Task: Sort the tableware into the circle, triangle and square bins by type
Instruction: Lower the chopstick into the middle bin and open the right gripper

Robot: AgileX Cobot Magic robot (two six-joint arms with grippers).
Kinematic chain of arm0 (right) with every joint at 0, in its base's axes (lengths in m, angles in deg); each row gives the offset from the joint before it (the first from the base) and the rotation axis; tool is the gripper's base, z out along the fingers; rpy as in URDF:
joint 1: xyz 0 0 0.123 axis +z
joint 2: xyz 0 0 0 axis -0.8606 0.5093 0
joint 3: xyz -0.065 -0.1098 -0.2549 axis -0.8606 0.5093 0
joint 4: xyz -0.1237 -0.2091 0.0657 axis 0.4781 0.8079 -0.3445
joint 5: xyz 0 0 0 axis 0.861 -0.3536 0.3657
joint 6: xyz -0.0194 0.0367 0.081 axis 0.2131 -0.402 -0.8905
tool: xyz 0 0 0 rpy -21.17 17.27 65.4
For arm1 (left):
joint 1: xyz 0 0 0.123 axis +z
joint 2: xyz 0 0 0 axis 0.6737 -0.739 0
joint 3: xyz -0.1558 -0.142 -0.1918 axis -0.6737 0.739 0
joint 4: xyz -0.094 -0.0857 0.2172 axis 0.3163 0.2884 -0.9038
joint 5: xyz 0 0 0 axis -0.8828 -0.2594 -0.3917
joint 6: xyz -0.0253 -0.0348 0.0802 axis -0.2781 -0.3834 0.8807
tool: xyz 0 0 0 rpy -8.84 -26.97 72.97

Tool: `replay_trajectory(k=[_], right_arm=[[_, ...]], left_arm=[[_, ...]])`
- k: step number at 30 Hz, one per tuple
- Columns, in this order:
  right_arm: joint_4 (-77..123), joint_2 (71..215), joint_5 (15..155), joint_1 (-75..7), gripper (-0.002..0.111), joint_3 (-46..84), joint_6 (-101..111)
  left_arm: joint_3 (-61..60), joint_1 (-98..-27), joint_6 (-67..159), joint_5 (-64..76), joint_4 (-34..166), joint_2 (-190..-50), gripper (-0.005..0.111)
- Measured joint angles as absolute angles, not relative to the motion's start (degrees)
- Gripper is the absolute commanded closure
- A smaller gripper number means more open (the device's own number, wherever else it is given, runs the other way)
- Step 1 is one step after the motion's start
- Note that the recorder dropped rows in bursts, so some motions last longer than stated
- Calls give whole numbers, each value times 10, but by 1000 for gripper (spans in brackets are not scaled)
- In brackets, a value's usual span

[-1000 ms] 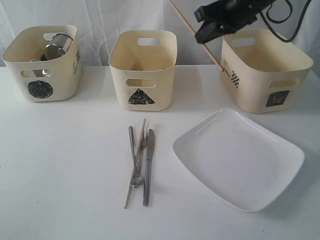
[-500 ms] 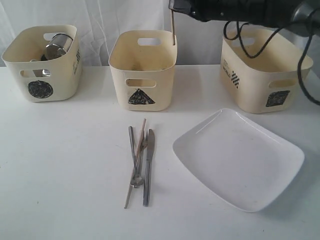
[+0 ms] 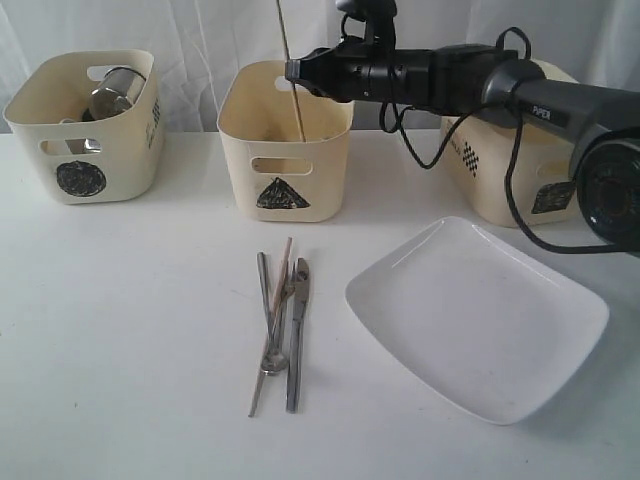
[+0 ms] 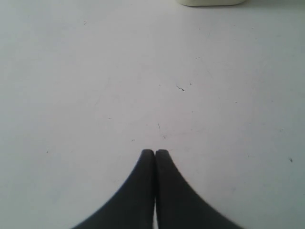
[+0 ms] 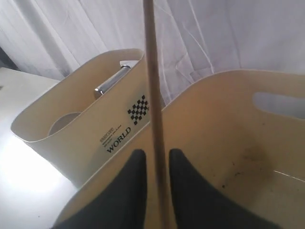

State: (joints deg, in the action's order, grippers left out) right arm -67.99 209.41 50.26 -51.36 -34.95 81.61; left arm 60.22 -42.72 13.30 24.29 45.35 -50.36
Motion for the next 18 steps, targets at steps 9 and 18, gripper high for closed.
replay_trajectory(k=[9, 18], right_arm=[[-541, 2090, 479, -513, 77, -349, 692], [-94, 1969, 288, -513, 108, -336, 309]], left_arm=[[602, -427, 133, 243, 453, -504, 106], [602, -427, 133, 243, 453, -504, 106]])
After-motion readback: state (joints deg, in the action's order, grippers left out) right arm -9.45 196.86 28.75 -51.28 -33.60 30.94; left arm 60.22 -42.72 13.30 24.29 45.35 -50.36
